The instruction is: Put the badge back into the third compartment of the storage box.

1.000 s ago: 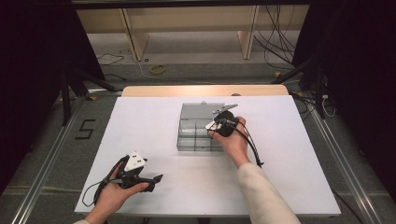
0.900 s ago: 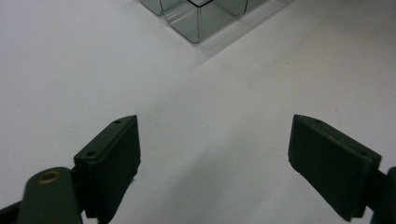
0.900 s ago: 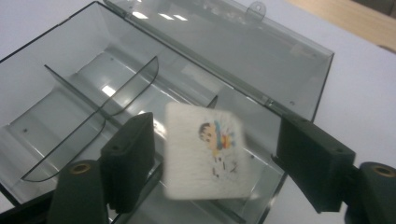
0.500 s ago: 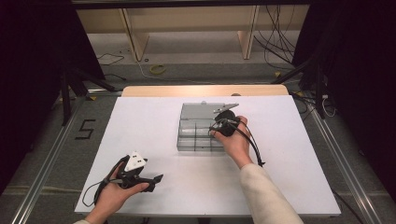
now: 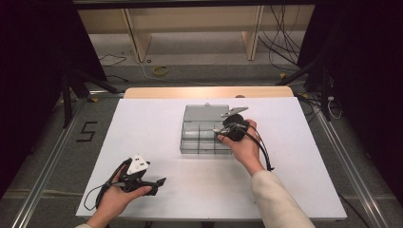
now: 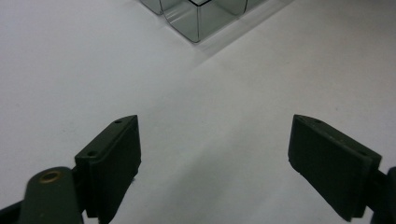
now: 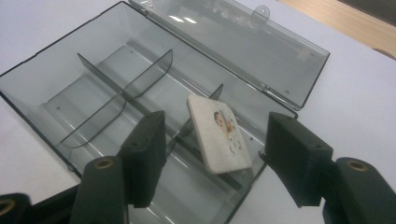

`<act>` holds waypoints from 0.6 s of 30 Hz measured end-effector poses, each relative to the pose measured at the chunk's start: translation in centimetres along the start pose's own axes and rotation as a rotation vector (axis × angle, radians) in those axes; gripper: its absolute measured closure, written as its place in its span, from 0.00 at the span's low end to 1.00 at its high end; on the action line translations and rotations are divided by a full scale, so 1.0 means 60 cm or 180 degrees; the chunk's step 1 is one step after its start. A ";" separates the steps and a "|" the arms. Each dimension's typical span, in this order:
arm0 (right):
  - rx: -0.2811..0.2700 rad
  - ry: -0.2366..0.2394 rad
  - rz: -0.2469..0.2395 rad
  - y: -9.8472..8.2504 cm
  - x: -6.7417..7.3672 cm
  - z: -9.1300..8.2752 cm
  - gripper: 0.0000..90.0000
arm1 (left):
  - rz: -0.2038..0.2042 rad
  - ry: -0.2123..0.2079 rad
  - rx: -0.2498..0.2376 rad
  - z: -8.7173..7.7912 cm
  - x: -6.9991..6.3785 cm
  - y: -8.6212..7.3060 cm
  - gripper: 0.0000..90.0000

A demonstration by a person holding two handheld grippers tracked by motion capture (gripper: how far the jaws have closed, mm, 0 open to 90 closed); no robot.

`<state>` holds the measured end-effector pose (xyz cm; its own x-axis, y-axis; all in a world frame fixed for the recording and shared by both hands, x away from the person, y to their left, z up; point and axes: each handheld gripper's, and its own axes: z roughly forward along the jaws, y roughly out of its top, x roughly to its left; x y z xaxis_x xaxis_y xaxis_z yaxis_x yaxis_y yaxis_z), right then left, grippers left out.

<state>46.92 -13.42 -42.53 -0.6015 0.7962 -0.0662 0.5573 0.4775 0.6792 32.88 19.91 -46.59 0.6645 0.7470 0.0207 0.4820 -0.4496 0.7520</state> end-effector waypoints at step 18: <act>-0.0114 0.0150 0.0157 -0.032 -0.020 -0.046 0.28 | 0.0004 0.0009 -0.0010 0.000 0.000 0.000 0.18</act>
<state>45.02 -16.33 -41.73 -0.6005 0.7996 0.0019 0.5666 0.4239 0.7067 32.87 19.93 -46.58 0.6636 0.7477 0.0236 0.4792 -0.4491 0.7541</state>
